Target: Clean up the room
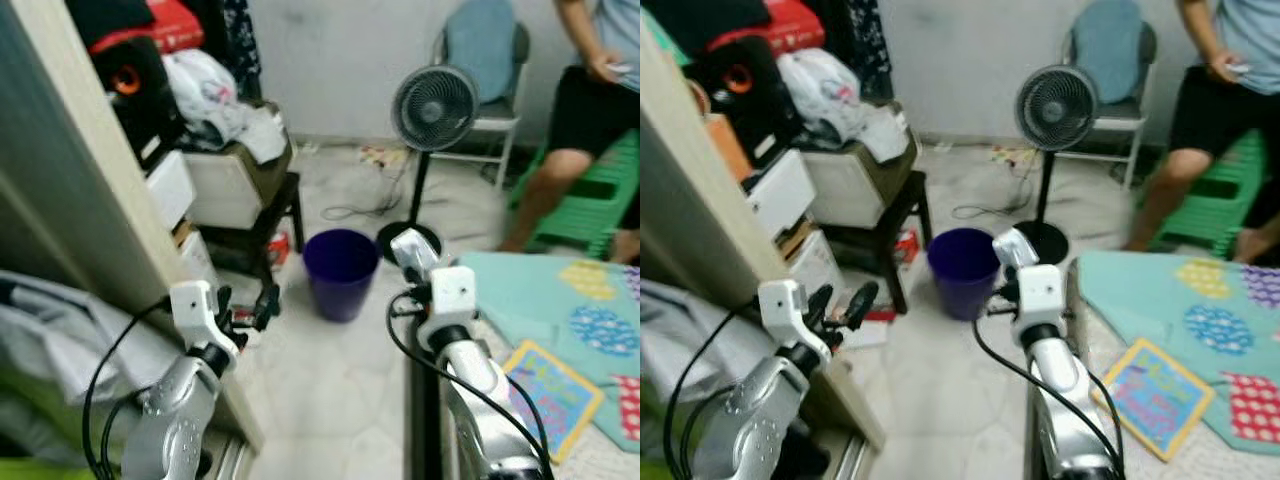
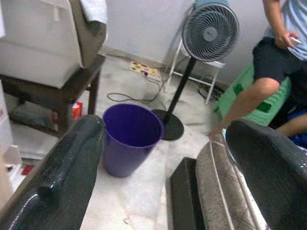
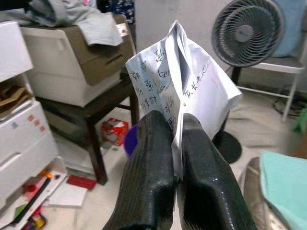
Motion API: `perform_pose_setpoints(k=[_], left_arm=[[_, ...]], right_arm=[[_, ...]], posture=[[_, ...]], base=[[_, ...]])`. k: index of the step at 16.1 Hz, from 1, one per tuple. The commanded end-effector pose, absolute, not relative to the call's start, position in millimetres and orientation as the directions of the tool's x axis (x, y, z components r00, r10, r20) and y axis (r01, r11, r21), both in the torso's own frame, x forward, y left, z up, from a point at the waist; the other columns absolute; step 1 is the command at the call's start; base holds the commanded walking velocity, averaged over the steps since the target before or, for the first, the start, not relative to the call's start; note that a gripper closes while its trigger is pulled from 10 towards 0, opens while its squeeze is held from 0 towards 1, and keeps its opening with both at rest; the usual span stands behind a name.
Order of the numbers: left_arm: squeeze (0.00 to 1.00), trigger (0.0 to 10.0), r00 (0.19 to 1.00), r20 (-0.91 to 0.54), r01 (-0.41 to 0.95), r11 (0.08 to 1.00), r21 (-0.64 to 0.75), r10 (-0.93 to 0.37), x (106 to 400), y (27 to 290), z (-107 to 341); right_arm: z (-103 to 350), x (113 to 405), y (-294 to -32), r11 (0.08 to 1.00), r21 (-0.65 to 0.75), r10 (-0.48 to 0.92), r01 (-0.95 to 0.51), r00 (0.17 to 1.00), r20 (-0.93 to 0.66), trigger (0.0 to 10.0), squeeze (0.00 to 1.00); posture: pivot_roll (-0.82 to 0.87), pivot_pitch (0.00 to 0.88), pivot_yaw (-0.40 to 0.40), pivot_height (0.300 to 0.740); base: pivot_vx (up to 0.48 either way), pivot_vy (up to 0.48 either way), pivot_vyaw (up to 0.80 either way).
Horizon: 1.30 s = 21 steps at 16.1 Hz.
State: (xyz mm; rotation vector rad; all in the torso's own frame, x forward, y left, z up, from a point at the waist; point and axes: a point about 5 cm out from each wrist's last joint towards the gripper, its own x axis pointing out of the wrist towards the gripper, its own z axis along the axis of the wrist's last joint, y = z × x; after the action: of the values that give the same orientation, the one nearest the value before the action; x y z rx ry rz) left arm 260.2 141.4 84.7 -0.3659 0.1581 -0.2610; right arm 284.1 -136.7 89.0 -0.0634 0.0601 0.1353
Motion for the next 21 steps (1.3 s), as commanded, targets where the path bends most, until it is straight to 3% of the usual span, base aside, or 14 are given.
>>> perform_pose_setpoints(k=[1, 3, 5, 9, 13, 15, 17, 19, 21], left_arm=[[0.0, 10.0, 0.965, -0.077, 0.21, 0.916, -0.341, -0.25, 263, 144, 88], [0.0, 10.0, 0.985, 0.033, 0.169, 0.929, -0.33, -0.167, 265, 159, 103], [0.0, 10.0, 0.979, 0.075, 0.205, 0.911, -0.357, -0.191, 265, 157, 113], [0.0, 10.0, 0.981, 0.061, 0.191, 0.847, -0.497, -0.185, 264, 150, 112], [0.0, 10.0, 0.98, -0.011, 0.172, 0.869, -0.465, -0.2, 260, 151, 96], [0.0, 10.0, 0.968, 0.001, 0.235, 0.905, -0.356, -0.251, 262, 149, 99], [0.0, 10.0, 0.963, -0.1, 0.239, 0.965, -0.105, -0.25, 265, 150, 95], [0.0, 10.0, 0.973, -0.136, 0.187, 0.982, -0.02, -0.188, 266, 155, 90], [0.0, 10.0, 0.986, -0.161, 0.046, 0.996, 0.078, -0.033, 266, 169, 88]], right_arm=[[92, 286, -138, 0.989, -0.059, 0.134, -0.137, 0.99, -0.052, 10.0, 0.0], [96, 285, -138, 0.99, -0.035, 0.138, -0.139, 0.99, -0.025, 10.0, 0.0], [108, 285, -133, 0.983, 0.046, 0.177, -0.179, 0.984, 0.028, 10.0, 0.0], [115, 286, -127, 0.976, 0.083, 0.197, -0.2, 0.979, 0.047, 10.0, 0.0], [110, 286, -132, 0.98, 0.062, 0.19, -0.191, 0.982, 0.023, 10.0, 0.0], [109, 287, -133, 0.981, 0.049, 0.185, -0.185, 0.983, 0.017, 10.0, 0.0], [109, 289, -131, 0.982, 0.03, 0.186, -0.187, 0.982, 0.014, 10.0, 0.0], [108, 290, -128, 0.98, 0.017, 0.197, -0.197, 0.98, 0.014, 10.0, 0.0], [109, 290, -127, 0.978, -0.008, 0.208, -0.208, 0.978, 0.015, 10.0, 0.0]], posture=[[-0.1, 0.0, 0.063, 0.74], [-0.09, 0.0, 0.06, 0.74], [-0.09, 0.0, 0.057, 0.74], [-0.08, 0.0, 0.055, 0.74], [-0.09, 0.0, 0.055, 0.74], [-0.09, 0.0, 0.055, 0.74], [-0.08, 0.0, 0.056, 0.74], [-0.08, 0.0, 0.059, 0.74], [-0.07, 0.0, 0.047, 0.74]], base=[[0.0, 0.0, 0.0], [0.0, 0.0, 0.0], [0.0, 0.0, 0.0], [0.0, 0.0, 0.0], [0.0, 0.0, 0.0], [0.0, 0.0, 0.0], [0.0, 0.0, 0.0], [0.0, 0.0, 0.0], [0.0, 0.0, 0.0]])
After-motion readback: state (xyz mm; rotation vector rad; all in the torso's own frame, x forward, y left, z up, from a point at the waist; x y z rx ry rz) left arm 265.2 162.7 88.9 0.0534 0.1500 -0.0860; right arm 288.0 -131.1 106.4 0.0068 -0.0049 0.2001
